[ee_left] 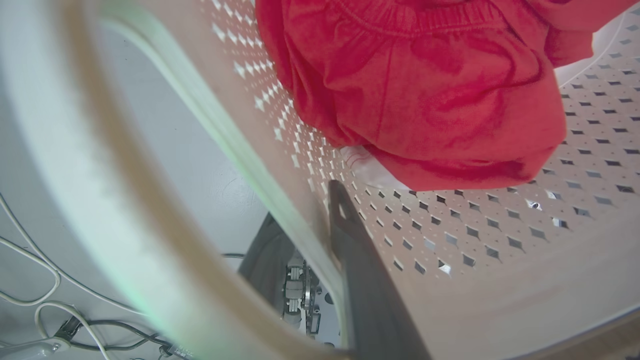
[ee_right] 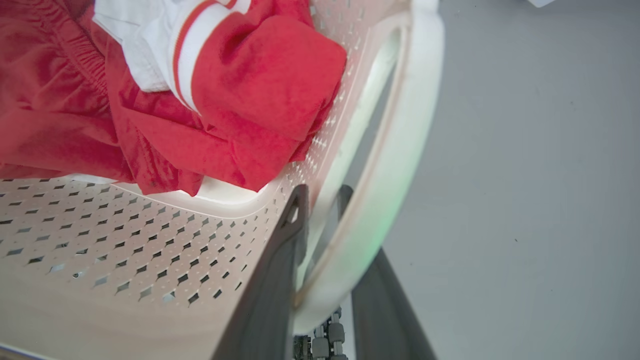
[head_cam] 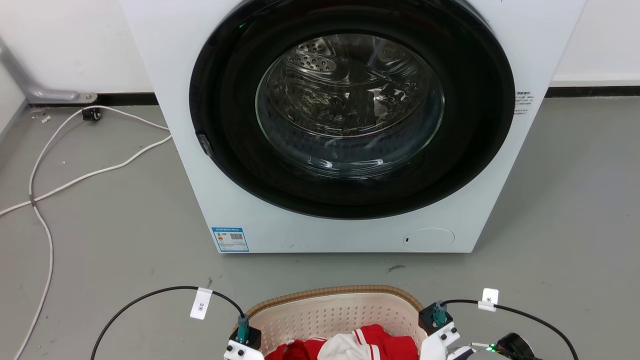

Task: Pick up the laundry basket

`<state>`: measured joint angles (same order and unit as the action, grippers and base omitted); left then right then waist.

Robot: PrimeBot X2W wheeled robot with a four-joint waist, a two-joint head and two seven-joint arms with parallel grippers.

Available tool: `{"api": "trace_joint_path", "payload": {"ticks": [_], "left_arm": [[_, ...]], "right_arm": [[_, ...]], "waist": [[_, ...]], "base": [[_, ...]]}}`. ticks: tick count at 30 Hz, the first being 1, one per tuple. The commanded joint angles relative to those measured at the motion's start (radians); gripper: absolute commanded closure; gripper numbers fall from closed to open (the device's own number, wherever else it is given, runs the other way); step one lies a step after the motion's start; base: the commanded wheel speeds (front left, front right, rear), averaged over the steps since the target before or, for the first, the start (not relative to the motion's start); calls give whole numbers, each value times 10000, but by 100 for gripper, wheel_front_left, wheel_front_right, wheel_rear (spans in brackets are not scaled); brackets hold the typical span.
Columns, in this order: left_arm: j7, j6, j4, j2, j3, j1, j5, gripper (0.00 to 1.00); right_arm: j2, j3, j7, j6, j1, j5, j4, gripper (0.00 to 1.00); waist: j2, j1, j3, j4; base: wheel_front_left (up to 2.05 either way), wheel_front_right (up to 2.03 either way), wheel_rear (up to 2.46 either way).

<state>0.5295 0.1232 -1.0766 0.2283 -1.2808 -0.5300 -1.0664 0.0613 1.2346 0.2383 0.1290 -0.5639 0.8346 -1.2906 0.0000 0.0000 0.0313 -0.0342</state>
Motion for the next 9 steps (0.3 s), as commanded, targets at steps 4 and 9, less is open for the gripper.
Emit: {"api": "trace_joint_path", "payload": {"ticks": [4, 9], "left_arm": [[-35, 120, 165, -203, -10, 35, 92, 100], [-43, 120, 171, -185, -10, 55, 103, 100]], "right_arm": [[-203, 87, -22, 32, -131, 35, 88, 100], [-203, 129, -30, 32, -136, 82, 81, 100]], "waist": [[0, 0, -1, -7], [0, 0, -5, -14]], "base": [[0, 0, 0], [0, 0, 0]]}}
